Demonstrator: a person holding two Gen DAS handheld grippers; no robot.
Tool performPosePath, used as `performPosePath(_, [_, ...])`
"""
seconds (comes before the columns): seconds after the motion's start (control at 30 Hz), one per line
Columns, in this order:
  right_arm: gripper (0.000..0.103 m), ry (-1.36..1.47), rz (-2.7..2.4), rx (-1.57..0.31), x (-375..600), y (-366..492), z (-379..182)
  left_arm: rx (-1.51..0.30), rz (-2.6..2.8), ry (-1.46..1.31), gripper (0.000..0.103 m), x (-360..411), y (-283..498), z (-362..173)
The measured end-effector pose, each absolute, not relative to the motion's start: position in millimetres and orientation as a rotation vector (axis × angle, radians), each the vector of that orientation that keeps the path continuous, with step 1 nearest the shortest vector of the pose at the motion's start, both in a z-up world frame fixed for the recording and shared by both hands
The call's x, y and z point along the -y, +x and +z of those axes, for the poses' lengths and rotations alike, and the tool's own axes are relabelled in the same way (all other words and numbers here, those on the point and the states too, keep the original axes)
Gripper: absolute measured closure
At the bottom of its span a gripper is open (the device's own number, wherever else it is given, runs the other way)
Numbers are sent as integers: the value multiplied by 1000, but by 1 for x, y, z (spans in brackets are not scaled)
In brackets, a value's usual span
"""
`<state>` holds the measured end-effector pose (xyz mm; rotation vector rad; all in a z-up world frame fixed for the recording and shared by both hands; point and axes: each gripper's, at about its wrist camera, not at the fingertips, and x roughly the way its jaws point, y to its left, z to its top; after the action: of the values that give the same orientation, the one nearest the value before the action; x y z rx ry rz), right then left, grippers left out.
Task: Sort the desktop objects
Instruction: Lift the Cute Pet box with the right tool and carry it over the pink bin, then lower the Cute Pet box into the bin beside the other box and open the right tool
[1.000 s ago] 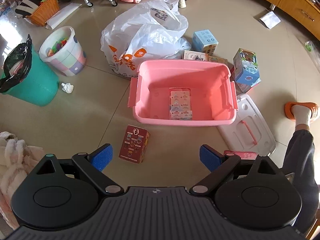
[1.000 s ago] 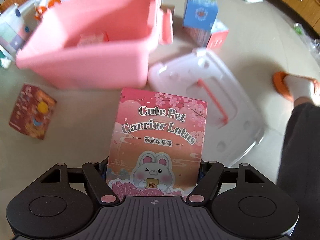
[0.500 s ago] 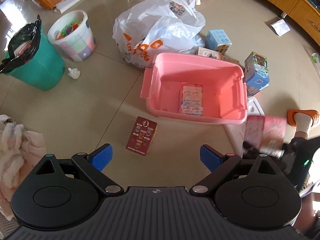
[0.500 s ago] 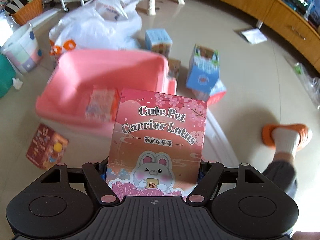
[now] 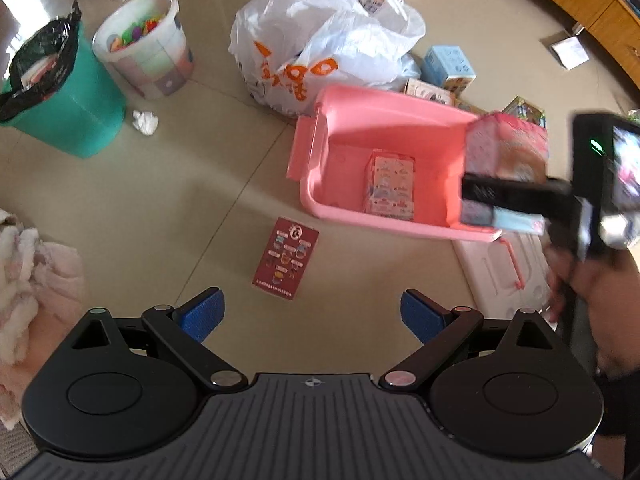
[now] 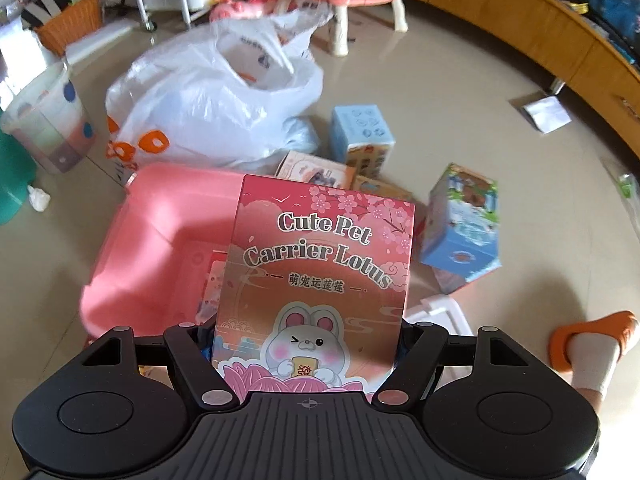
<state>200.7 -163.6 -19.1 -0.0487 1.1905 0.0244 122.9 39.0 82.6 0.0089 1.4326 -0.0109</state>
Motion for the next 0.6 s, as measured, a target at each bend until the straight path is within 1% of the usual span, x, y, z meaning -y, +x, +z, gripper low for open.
performPosePath(0.27, [34,-162,28,-1282,141,234,-83,-1453,-58,-16,6,-35,126,82])
performPosePath(0.4, [34,-200,7,-1314,134,242,-105,-1497,-42,-56,6,-41,127,77])
performPosePath(0.6, [34,-281,-12,-1345,124,244,-131,-1487,-32,-62,6,-44,127,78])
